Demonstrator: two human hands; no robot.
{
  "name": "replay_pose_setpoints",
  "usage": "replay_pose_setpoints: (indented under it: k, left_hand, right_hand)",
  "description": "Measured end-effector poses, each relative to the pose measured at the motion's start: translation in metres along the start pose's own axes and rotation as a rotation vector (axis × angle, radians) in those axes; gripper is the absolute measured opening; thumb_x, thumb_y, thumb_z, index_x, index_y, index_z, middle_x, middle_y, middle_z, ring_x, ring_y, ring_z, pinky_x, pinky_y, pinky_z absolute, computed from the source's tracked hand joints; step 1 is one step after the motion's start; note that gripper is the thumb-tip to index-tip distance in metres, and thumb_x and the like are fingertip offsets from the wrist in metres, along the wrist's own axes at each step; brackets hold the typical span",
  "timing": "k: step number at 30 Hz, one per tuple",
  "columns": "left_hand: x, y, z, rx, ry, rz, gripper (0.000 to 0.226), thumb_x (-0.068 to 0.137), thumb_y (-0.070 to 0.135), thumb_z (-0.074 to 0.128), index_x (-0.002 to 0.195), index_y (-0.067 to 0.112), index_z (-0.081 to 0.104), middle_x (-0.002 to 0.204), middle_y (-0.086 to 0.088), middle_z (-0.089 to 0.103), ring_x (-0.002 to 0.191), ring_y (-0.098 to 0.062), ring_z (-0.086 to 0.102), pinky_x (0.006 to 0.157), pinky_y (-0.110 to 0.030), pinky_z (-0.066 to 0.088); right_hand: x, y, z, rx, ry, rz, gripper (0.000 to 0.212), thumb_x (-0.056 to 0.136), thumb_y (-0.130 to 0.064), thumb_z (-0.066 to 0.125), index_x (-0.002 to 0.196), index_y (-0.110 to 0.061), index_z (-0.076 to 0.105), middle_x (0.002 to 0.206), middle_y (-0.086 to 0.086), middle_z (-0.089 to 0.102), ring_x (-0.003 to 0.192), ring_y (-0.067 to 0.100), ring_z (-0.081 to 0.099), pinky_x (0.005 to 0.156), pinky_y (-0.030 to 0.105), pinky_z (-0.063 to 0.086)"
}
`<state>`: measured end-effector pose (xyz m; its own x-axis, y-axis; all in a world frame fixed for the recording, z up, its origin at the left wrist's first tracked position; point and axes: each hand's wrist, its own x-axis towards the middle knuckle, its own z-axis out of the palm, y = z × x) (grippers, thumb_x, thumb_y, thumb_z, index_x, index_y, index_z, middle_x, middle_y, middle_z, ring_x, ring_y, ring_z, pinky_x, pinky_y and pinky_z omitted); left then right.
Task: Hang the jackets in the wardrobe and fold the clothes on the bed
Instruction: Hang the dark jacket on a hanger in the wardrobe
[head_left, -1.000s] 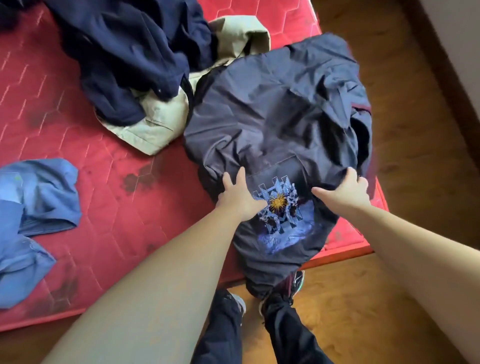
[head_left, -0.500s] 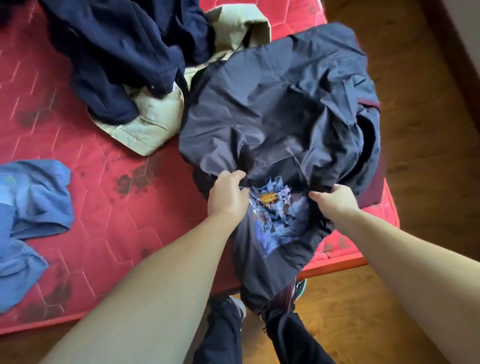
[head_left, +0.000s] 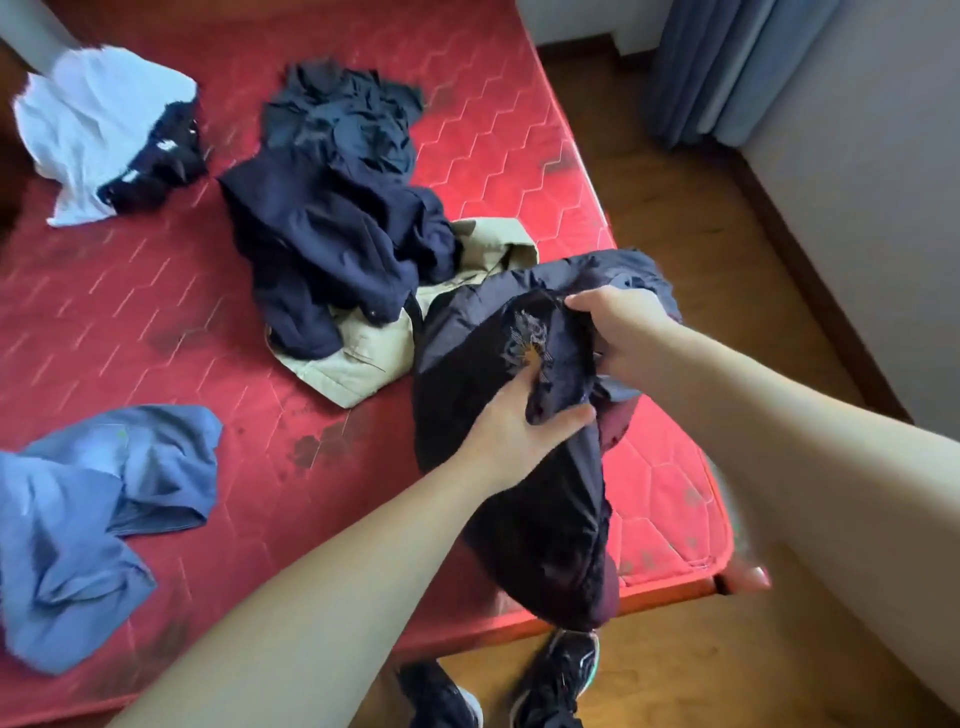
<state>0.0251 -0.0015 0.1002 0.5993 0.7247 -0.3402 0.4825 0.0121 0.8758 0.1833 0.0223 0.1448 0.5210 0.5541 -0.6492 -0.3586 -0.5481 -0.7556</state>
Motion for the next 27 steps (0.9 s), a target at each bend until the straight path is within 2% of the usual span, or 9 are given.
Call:
replay_pose_setpoints:
  k: [3, 6, 9, 12, 17, 19, 21, 24, 27]
  left_hand:
    - [-0.001, 0.021, 0.005, 0.08, 0.078, -0.03, 0.092, 0.066, 0.044, 0.079, 0.143, 0.034, 0.03, 0.12, 0.02, 0.057, 0.11, 0.001, 0.055, 0.089, -0.014, 0.043]
    - [0.005, 0.044, -0.006, 0.026, 0.288, -0.136, 0.038, 0.08, 0.016, 0.062, 0.116, 0.024, 0.056, 0.093, 0.003, 0.067, 0.092, -0.023, 0.064, 0.075, -0.025, 0.045]
    - [0.007, 0.056, -0.027, -0.174, 0.242, -0.101, 0.022, 0.081, 0.004, 0.061, 0.076, 0.025, 0.063, 0.064, 0.013, 0.062, 0.066, -0.012, 0.058, 0.055, -0.018, 0.043]
    - [0.005, 0.072, -0.043, -0.353, 0.192, -0.117, 0.025, 0.082, -0.001, 0.061, 0.072, 0.021, 0.066, 0.056, 0.013, 0.06, 0.053, -0.007, 0.051, 0.043, -0.012, 0.037]
    - [0.0, 0.113, -0.064, -0.6, 0.223, -0.1, 0.016, 0.089, 0.0, 0.058, 0.093, 0.012, 0.069, 0.096, -0.008, 0.069, 0.092, -0.021, 0.063, 0.089, -0.036, 0.05]
    - [0.002, 0.128, -0.079, -0.689, 0.277, -0.074, 0.015, 0.091, 0.0, 0.056, 0.091, 0.01, 0.068, 0.095, -0.008, 0.069, 0.091, -0.021, 0.063, 0.085, -0.031, 0.051]
    - [0.004, 0.141, -0.095, -0.776, 0.314, -0.071, 0.016, 0.092, 0.002, 0.057, 0.087, 0.013, 0.068, 0.087, -0.005, 0.07, 0.083, -0.019, 0.065, 0.072, -0.026, 0.053]
    - [0.0, 0.155, -0.114, -0.905, 0.347, -0.1, 0.013, 0.093, 0.004, 0.057, 0.087, 0.011, 0.065, 0.079, -0.004, 0.07, 0.066, -0.014, 0.068, 0.057, -0.022, 0.052]
    - [-0.008, 0.162, -0.125, -0.969, 0.333, -0.108, 0.012, 0.093, 0.004, 0.057, 0.088, 0.01, 0.065, 0.074, -0.005, 0.072, 0.059, -0.012, 0.07, 0.05, -0.02, 0.052]
  right_hand:
    - [-0.022, -0.032, 0.019, 0.042, 0.039, -0.043, 0.016, 0.083, -0.013, 0.07, 0.085, -0.008, 0.055, 0.083, 0.011, 0.061, 0.07, 0.024, 0.061, 0.064, 0.032, 0.052]
    - [-0.038, -0.043, 0.024, 0.016, 0.03, -0.168, 0.022, 0.083, -0.015, 0.07, 0.074, -0.012, 0.049, 0.077, 0.011, 0.055, 0.075, 0.025, 0.058, 0.065, 0.034, 0.048]
    - [-0.052, -0.031, 0.003, -0.203, 0.017, -0.396, 0.033, 0.084, -0.028, 0.067, 0.06, -0.02, 0.046, 0.064, 0.001, 0.049, 0.066, 0.016, 0.05, 0.065, 0.031, 0.046]
    - [-0.063, -0.003, -0.026, -0.494, 0.175, -0.498, 0.04, 0.085, -0.044, 0.064, 0.059, -0.017, 0.051, 0.052, -0.011, 0.047, 0.056, 0.009, 0.045, 0.055, 0.024, 0.037]
    - [-0.079, 0.021, -0.057, -0.607, 0.099, -0.348, 0.022, 0.089, -0.034, 0.058, 0.101, -0.017, 0.067, 0.087, -0.003, 0.067, 0.073, 0.012, 0.057, 0.068, 0.027, 0.044]
    - [-0.089, 0.02, -0.056, -0.536, -0.069, -0.186, 0.037, 0.089, -0.046, 0.058, 0.115, -0.019, 0.064, 0.1, 0.0, 0.067, 0.081, 0.012, 0.06, 0.076, 0.028, 0.046]
    - [-0.099, 0.008, -0.049, -0.265, -0.242, 0.054, 0.072, 0.071, -0.077, 0.058, 0.112, -0.018, 0.064, 0.099, 0.005, 0.063, 0.089, 0.021, 0.059, 0.082, 0.035, 0.043]
    - [-0.105, -0.016, -0.035, -0.171, -0.368, 0.196, 0.113, 0.045, -0.094, 0.057, 0.12, -0.01, 0.061, 0.1, 0.007, 0.057, 0.094, 0.022, 0.051, 0.087, 0.038, 0.041]
    - [-0.112, -0.029, -0.015, -0.084, -0.498, 0.254, 0.108, 0.05, -0.09, 0.061, 0.122, -0.009, 0.066, 0.115, 0.007, 0.068, 0.108, 0.026, 0.063, 0.1, 0.042, 0.044]
